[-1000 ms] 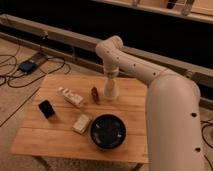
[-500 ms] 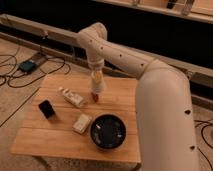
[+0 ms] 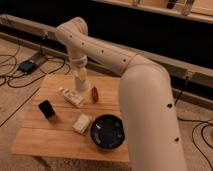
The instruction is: Place the ceramic cup over the eraser
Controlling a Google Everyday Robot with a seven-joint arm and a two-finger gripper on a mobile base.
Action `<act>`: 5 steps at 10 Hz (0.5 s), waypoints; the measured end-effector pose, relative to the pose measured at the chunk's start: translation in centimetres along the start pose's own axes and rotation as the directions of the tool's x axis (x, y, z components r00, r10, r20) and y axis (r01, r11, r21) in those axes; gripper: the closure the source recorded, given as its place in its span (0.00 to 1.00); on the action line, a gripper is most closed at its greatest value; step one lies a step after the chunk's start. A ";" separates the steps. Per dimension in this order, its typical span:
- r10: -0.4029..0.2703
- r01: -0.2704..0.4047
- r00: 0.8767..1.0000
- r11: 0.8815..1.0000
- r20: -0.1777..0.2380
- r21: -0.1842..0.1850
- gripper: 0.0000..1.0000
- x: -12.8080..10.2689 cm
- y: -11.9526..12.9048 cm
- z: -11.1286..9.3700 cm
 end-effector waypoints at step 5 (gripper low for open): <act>-0.189 0.191 0.979 0.982 -0.080 0.012 1.00 7.6 0.3 -0.2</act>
